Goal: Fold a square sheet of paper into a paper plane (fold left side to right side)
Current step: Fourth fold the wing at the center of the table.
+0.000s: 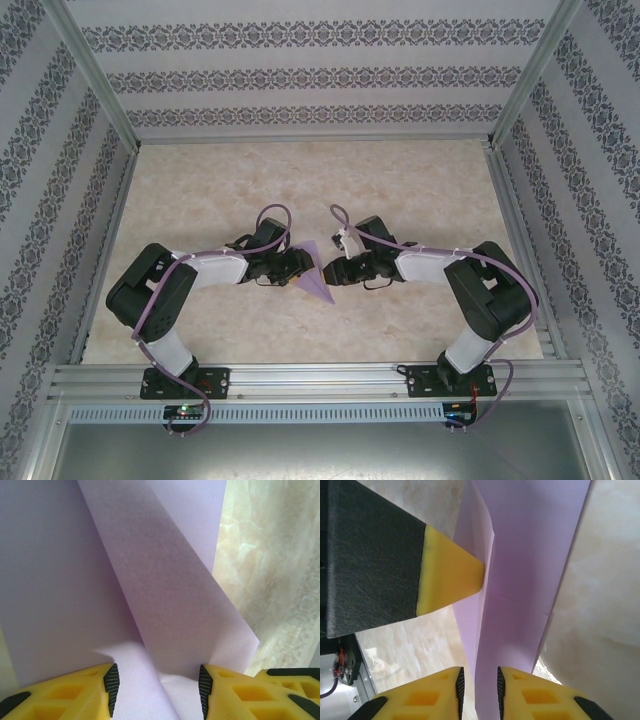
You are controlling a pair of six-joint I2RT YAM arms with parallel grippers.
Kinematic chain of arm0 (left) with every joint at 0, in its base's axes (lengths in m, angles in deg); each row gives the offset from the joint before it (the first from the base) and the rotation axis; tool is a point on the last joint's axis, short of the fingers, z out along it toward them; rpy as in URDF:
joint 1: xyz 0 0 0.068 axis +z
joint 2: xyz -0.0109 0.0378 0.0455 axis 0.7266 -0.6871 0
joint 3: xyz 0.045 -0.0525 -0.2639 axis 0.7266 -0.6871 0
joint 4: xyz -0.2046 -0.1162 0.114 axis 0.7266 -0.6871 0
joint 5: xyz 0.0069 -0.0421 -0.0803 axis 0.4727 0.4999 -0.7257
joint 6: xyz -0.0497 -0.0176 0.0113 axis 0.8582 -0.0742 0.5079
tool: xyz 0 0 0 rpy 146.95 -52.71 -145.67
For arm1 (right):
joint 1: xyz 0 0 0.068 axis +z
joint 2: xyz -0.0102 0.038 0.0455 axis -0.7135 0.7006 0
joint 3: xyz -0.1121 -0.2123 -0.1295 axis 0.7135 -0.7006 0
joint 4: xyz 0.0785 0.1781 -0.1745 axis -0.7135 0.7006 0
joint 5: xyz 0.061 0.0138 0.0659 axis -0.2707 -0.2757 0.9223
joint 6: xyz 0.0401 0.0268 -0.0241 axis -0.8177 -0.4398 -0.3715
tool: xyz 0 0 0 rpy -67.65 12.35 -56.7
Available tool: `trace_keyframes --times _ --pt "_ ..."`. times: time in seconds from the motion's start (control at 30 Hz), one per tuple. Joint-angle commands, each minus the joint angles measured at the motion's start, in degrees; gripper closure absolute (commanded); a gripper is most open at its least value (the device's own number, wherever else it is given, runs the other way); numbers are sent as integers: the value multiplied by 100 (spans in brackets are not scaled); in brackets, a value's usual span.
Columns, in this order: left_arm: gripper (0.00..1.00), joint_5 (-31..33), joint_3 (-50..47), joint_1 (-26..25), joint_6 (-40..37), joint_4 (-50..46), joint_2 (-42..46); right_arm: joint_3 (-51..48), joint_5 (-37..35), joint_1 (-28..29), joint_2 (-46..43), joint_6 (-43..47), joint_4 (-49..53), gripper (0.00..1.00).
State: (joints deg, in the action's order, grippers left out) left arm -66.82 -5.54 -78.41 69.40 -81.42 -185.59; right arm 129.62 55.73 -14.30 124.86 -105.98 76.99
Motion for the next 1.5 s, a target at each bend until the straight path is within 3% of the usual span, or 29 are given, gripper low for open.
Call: trace_keyframes --times 0.0,0.4,0.73,1.47 --pt "50 63 35 -18 101 -91 -136 183 262 -29 20 -86 -91 74" --pt "50 59 41 -27 94 -109 -107 368 286 3 434 -245 -277 76" --pt "50 70 57 -26 63 -170 -67 451 146 -10 584 -137 -84 99" --pt "50 44 104 -33 41 -237 -57 613 -389 -54 786 84 377 100"
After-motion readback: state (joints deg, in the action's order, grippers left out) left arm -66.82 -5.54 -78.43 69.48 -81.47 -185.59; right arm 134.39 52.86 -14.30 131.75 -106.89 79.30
